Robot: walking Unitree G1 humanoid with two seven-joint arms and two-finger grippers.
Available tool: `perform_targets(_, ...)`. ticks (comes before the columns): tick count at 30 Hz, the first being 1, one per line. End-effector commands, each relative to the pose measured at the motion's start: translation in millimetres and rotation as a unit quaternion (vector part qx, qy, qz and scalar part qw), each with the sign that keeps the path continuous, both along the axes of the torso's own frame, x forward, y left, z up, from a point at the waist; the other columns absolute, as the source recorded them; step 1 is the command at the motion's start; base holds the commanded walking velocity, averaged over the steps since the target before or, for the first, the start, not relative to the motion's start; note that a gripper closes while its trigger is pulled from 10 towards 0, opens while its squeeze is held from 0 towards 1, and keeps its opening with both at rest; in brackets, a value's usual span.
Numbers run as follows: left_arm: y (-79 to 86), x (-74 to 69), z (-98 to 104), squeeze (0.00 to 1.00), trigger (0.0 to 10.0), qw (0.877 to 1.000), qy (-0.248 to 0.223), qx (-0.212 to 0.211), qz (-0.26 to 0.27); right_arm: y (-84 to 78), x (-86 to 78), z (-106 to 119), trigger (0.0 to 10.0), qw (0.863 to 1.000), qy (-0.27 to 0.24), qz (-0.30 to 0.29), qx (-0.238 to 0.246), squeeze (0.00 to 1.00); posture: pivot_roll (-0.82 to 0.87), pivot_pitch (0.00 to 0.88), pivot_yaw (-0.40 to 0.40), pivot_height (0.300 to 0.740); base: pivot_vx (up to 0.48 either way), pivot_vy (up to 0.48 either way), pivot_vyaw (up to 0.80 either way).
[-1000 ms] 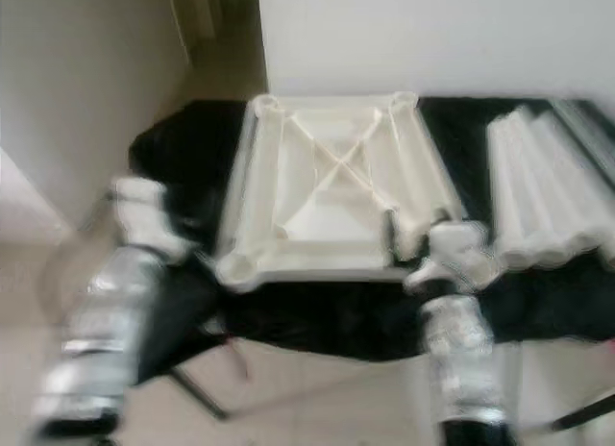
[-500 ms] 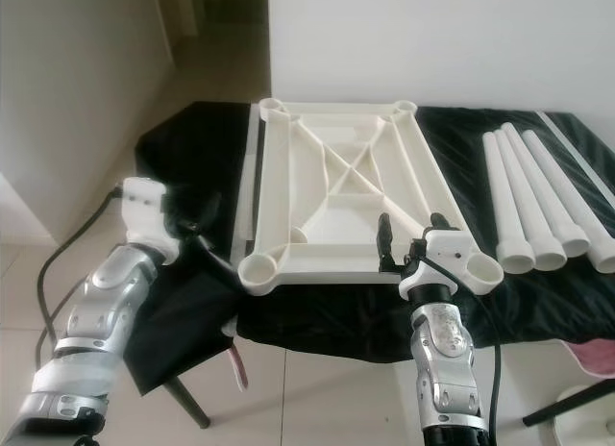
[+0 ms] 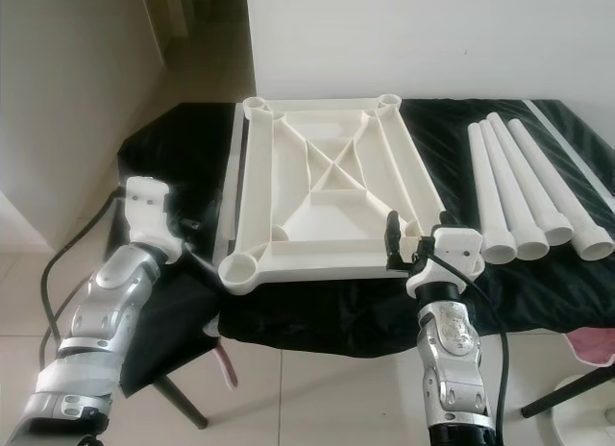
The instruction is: Building children table
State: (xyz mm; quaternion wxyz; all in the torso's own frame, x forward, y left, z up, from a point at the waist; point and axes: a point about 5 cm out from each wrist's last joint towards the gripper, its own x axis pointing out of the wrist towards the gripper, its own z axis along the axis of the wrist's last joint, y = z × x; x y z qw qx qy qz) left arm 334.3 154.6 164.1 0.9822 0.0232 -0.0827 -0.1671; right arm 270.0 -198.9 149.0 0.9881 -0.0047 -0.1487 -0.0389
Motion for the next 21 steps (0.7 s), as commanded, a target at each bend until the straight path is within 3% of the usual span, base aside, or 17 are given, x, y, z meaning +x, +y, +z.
perform_targets(1, -0.8, 0.0, -2.0, 0.00, 10.0, 1.000, 0.001, 0.004, -0.002, -1.5, -1.9, -1.4, 10.0, 1.000, 0.003, -0.003, -0.002, 0.00, -0.08, 0.000, 0.012, 0.740, 0.000, -0.262, 0.00)
perform_targets(21, 1.0, 0.3, 0.3, 0.00, 10.0, 1.000, -0.005, -0.006, 0.006, -1.3, 1.4, 0.3, 10.0, 1.000, 0.001, 0.000, -0.003, 0.00, -0.07, 0.000, 0.005, 0.740, 0.000, -0.237, 0.00)
